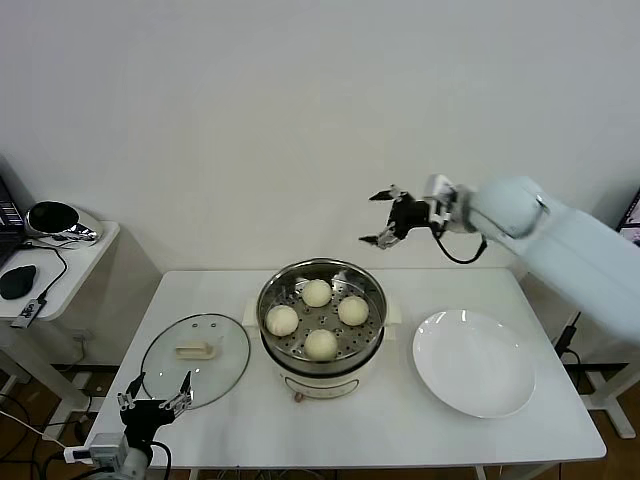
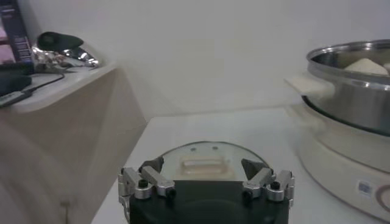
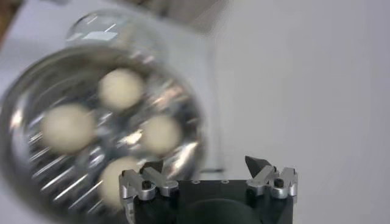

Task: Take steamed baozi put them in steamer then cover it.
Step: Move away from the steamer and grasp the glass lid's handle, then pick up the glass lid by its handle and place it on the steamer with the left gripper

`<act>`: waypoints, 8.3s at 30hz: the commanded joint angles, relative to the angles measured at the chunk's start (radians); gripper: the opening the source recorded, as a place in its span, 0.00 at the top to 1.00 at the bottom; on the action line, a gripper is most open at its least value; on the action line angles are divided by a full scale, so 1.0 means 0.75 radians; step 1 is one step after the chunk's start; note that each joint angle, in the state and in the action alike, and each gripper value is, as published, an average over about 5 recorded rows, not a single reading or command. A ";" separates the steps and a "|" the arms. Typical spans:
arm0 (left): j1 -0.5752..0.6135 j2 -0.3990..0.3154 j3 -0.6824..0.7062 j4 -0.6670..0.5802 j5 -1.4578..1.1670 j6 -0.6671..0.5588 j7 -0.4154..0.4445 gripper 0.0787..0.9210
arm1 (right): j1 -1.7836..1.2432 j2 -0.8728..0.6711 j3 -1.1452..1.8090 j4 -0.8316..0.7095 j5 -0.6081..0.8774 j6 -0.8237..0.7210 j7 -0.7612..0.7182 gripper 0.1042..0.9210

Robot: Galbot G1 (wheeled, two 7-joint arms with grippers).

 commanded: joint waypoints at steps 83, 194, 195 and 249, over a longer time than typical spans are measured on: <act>-0.581 0.242 0.236 0.934 1.774 -0.476 -0.378 0.12 | -1.957 0.689 1.891 0.477 0.143 0.283 0.639 0.12; -0.880 -0.057 0.927 0.217 2.185 0.607 0.289 0.92 | -1.992 0.999 1.812 0.454 -0.216 0.388 0.617 0.12; -0.891 -0.070 0.939 0.231 2.192 0.608 0.289 0.92 | -1.993 0.999 1.816 0.450 -0.216 0.390 0.617 0.12; -0.911 -0.194 1.160 0.507 2.340 0.624 0.284 0.92 | -1.972 1.051 1.865 0.419 -0.234 0.414 0.617 0.12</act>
